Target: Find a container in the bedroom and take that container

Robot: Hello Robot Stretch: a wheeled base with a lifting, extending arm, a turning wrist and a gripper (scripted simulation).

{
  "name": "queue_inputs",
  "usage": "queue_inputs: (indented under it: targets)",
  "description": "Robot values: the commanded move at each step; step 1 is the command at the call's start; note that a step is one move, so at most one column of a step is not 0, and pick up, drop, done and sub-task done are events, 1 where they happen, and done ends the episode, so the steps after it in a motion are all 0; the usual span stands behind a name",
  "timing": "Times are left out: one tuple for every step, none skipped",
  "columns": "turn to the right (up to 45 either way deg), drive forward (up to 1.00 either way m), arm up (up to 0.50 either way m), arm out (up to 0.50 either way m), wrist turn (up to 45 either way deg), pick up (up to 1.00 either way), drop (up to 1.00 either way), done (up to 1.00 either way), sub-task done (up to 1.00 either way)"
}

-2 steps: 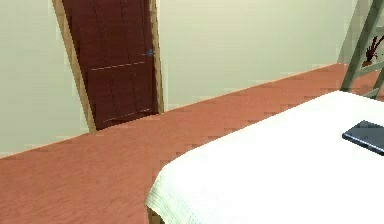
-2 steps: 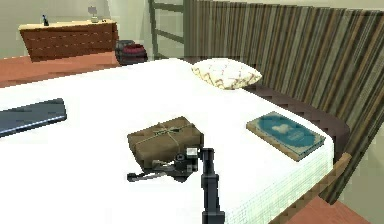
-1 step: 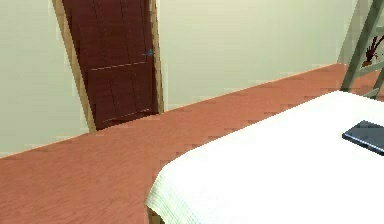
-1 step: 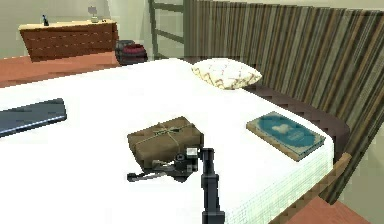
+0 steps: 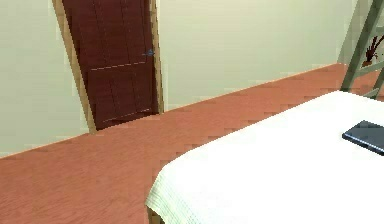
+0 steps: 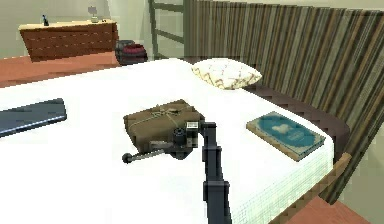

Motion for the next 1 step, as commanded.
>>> queue_inputs:
  targets:
    - [0.0,0.0,0.0,0.0,0.0,0.0,0.0,1.0,0.0]
